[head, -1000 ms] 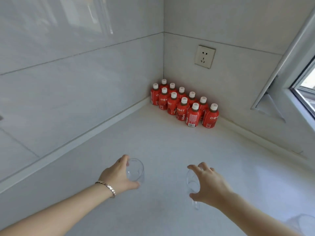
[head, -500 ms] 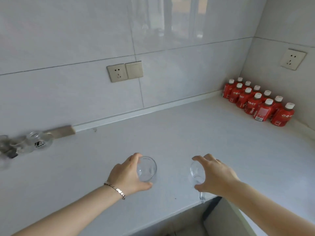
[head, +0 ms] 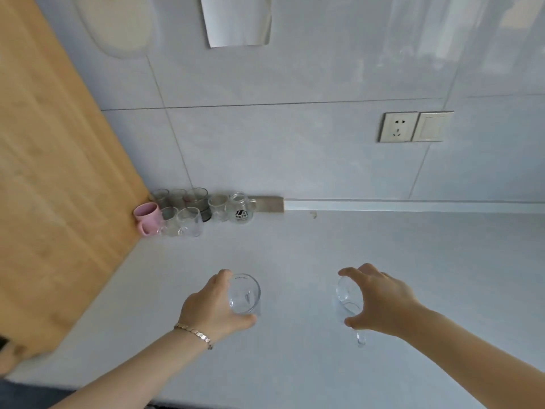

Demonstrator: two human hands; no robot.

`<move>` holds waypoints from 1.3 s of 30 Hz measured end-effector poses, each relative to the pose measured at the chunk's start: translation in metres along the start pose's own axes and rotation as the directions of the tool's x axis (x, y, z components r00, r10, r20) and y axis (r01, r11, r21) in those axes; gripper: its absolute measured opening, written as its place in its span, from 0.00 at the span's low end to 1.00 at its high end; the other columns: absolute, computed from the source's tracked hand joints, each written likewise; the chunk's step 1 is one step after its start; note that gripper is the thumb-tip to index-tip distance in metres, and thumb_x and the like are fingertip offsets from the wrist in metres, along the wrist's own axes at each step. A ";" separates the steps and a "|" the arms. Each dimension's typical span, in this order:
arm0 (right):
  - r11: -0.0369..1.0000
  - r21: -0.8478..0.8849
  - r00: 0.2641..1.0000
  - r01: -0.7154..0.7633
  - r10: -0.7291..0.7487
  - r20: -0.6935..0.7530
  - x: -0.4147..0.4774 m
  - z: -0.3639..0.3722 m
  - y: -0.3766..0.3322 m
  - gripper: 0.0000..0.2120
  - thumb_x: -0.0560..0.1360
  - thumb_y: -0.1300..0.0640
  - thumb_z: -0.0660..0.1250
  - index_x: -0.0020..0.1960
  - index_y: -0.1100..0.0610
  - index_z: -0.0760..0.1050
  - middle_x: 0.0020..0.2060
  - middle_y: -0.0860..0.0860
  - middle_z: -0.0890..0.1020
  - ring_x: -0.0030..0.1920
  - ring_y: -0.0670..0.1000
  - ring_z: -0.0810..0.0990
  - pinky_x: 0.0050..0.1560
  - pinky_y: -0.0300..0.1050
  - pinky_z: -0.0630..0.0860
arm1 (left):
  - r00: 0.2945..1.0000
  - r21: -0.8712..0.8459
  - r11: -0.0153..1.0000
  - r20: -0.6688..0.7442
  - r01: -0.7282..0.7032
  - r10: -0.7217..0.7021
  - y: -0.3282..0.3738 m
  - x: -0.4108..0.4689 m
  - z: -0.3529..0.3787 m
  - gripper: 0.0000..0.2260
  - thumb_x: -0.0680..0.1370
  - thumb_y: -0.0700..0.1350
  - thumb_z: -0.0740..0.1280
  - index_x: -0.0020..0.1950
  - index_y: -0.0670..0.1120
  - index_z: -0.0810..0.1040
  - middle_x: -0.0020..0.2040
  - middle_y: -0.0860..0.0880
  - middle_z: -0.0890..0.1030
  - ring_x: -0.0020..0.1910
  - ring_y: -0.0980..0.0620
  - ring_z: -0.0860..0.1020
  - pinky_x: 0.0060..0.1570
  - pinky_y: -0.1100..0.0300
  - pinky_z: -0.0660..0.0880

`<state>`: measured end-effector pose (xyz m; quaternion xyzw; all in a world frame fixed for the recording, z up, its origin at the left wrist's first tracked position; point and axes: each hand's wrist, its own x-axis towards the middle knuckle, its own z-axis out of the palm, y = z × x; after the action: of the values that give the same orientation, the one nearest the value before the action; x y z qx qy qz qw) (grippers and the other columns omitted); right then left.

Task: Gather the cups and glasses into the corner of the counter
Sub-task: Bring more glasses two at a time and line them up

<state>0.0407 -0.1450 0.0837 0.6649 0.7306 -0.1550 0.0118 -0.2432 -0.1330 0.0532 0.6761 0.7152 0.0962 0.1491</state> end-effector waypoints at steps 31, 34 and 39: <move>0.981 0.162 0.986 -0.106 0.083 0.143 0.307 0.081 -0.169 0.41 0.65 0.44 0.72 0.73 0.43 0.55 0.66 0.45 0.67 0.62 0.49 0.72 0.54 0.41 0.72 | 0.874 -0.535 0.705 0.155 0.466 -0.460 -0.121 0.326 0.058 0.36 0.67 0.49 0.75 0.68 0.40 0.61 0.64 0.41 0.66 0.51 0.40 0.77 0.47 0.54 0.72; 0.976 0.165 0.986 -0.140 0.123 0.114 0.336 0.085 -0.178 0.46 0.65 0.46 0.74 0.75 0.49 0.52 0.68 0.48 0.66 0.64 0.53 0.71 0.58 0.45 0.72 | 0.888 -0.553 0.703 0.180 0.448 -0.423 -0.132 0.322 0.061 0.30 0.68 0.49 0.74 0.64 0.41 0.66 0.60 0.41 0.70 0.42 0.48 0.70 0.44 0.59 0.68; 0.974 0.170 0.988 -0.150 0.139 0.071 0.381 0.091 -0.195 0.43 0.66 0.48 0.74 0.73 0.53 0.56 0.68 0.50 0.66 0.65 0.55 0.70 0.61 0.47 0.71 | 0.898 -0.555 0.708 0.217 0.437 -0.384 -0.143 0.320 0.063 0.27 0.69 0.51 0.73 0.62 0.43 0.66 0.56 0.44 0.71 0.44 0.49 0.69 0.45 0.60 0.67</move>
<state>-0.2107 0.1886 -0.0468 0.7100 0.6632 -0.2365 -0.0139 -0.3688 0.1722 -0.0807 0.4228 0.7741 0.2495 0.3997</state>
